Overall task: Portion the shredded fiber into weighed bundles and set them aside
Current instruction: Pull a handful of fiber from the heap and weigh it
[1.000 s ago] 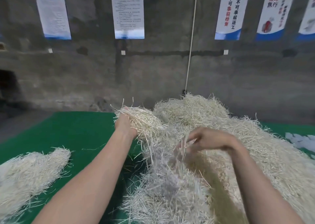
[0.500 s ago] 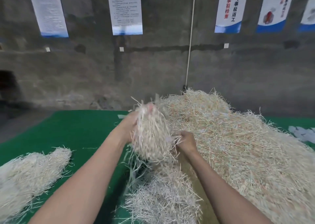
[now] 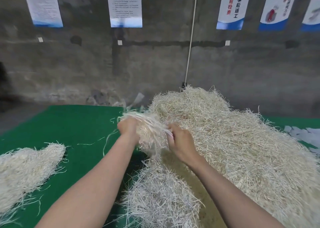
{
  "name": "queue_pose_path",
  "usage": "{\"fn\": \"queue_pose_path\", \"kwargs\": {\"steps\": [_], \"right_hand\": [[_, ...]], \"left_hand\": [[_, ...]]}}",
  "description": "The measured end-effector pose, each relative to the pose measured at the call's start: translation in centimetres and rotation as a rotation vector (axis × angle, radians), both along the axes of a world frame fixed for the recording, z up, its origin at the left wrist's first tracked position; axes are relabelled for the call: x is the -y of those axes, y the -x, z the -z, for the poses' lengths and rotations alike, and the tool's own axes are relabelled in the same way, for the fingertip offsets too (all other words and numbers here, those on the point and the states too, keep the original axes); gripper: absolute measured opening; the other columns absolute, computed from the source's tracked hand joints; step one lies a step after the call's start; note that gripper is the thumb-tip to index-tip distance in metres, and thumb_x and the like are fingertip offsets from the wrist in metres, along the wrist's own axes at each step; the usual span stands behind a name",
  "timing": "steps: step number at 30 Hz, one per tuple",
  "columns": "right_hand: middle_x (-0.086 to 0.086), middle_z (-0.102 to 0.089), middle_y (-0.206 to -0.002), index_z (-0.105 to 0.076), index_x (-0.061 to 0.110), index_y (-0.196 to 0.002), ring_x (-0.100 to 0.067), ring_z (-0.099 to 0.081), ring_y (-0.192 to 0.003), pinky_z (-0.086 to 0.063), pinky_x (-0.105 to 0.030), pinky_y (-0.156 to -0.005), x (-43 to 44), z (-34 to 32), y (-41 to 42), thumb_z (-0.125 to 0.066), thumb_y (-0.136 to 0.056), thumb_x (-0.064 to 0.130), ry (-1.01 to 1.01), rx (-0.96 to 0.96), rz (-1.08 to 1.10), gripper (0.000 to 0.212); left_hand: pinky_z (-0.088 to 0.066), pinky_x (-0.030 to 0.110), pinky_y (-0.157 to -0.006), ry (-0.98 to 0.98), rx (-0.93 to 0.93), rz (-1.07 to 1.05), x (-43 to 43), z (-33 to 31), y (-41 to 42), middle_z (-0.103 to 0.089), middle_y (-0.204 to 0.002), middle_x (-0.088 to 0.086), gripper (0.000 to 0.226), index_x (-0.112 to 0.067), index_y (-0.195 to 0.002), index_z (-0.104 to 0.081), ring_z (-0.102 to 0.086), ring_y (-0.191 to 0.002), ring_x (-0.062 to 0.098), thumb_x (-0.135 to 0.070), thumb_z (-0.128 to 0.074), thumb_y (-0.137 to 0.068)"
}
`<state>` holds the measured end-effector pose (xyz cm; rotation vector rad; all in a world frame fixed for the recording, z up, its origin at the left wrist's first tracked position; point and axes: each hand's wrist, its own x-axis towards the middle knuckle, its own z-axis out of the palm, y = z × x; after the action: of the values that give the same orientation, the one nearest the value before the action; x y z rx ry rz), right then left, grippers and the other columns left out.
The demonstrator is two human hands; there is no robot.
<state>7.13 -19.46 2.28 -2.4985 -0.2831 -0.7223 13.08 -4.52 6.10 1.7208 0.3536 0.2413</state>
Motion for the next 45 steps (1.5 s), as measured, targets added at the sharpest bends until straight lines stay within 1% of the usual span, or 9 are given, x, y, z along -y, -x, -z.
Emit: {"fn": "queue_pose_path", "kwargs": {"steps": [4, 11, 17, 20, 23, 28, 36, 41, 45], "right_hand": [[0.002, -0.057, -0.074, -0.055, 0.014, -0.094, -0.014, -0.057, -0.065, -0.054, -0.027, -0.07, 2.4, 5.0, 0.1, -0.036, -0.102, 0.02, 0.365, -0.339, 0.024, 0.021], [0.011, -0.058, -0.088, -0.06, 0.009, -0.099, -0.004, -0.059, -0.066, -0.056, -0.026, -0.07, 4.1, 5.6, 1.0, -0.046, -0.091, 0.006, 0.024, -0.624, -0.006, 0.016], [0.004, -0.053, -0.128, -0.052, 0.03, -0.121, -0.01, -0.048, -0.117, -0.039, -0.041, -0.104, 1.0, -5.0, 3.8, -0.056, -0.085, 0.03, -0.449, 0.365, 0.009, 0.036], [0.011, 0.002, -0.158, -0.016, 0.05, -0.144, -0.004, -0.005, -0.143, -0.014, -0.047, -0.11, -3.1, -6.2, 5.7, -0.046, -0.074, 0.072, -0.407, 0.26, -0.205, 0.079], [0.018, 0.02, -0.154, 0.003, 0.066, -0.136, 0.019, 0.012, -0.129, -0.01, -0.039, -0.102, -6.3, -6.9, 6.2, -0.049, -0.06, 0.085, -0.571, 0.07, -0.211, 0.094], [-0.005, -0.04, -0.146, -0.042, 0.027, -0.138, -0.022, -0.043, -0.129, -0.034, -0.032, -0.1, -7.6, -8.5, 5.6, -0.064, -0.081, 0.051, -0.883, -0.203, -0.124, 0.067], [-0.002, -0.05, -0.08, -0.053, 0.001, -0.113, -0.004, -0.049, -0.056, -0.04, -0.014, -0.042, -6.8, -5.7, 6.3, -0.056, -0.093, 0.011, -1.139, -0.138, 0.13, 0.022], [0.005, -0.06, -0.084, -0.053, 0.026, -0.102, 0.002, -0.056, -0.046, -0.046, -0.015, -0.043, -9.2, -5.0, 9.4, -0.058, -0.086, 0.002, -0.678, -0.174, 0.011, 0.029], [0.012, -0.047, -0.118, -0.04, 0.043, -0.113, -0.004, -0.047, -0.11, -0.042, -0.03, -0.09, -11.1, -5.0, 12.6, -0.055, -0.075, 0.039, -0.348, -0.017, -0.358, 0.041]], "left_hand": [[-0.037, 0.053, -0.105, 0.865, -0.111, -0.001, -1.3, -1.4, -0.1, -0.043, -0.143, 0.015, 0.044, -0.007, -0.141, -0.034, -0.044, -0.126, 0.038, -0.011, -0.025, -0.099], [-0.031, 0.043, -0.108, 0.77, -0.084, 0.056, -1.0, -3.4, 1.6, -0.032, -0.151, 0.012, 0.044, -0.008, -0.144, -0.033, -0.033, -0.137, 0.032, -0.023, -0.03, -0.102], [-0.037, 0.055, -0.104, 0.978, -0.127, 0.096, -0.5, -3.9, 3.4, -0.052, -0.135, 0.014, 0.036, -0.006, -0.123, -0.053, -0.05, -0.123, 0.036, -0.016, -0.028, -0.1], [-0.053, 0.046, -0.083, 0.936, -0.091, 0.118, 0.6, -4.8, 5.9, -0.061, -0.101, 0.018, 0.03, -0.001, -0.099, -0.054, -0.063, -0.092, 0.031, -0.023, -0.032, -0.101], [-0.05, 0.03, -0.055, 0.937, -0.011, 0.179, 1.7, -4.9, 9.8, -0.058, -0.076, 0.012, 0.031, -0.012, -0.089, -0.053, -0.061, -0.071, 0.019, -0.033, -0.034, -0.102], [-0.054, 0.028, -0.077, 0.267, 0.225, 0.342, 0.9, -3.9, 12.6, -0.064, -0.089, 0.016, 0.017, -0.013, -0.094, -0.06, -0.066, -0.08, 0.017, -0.015, -0.044, -0.099], [-0.049, 0.041, -0.086, 0.685, 0.175, 0.414, -3.9, -0.7, 15.0, -0.045, -0.136, 0.008, 0.051, -0.02, -0.128, -0.042, -0.053, -0.113, 0.029, -0.021, -0.065, -0.082], [-0.039, 0.059, -0.099, 0.657, 0.052, 0.519, -4.7, 0.6, 15.2, -0.044, -0.143, 0.005, 0.088, -0.028, -0.138, -0.043, -0.047, -0.125, 0.029, -0.074, -0.061, -0.065], [-0.052, 0.04, -0.077, 0.835, -0.103, 0.408, -4.7, 0.0, 14.7, -0.063, -0.092, 0.016, 0.045, 0.0, -0.093, -0.058, -0.062, -0.086, 0.026, -0.044, -0.047, -0.096]]}}
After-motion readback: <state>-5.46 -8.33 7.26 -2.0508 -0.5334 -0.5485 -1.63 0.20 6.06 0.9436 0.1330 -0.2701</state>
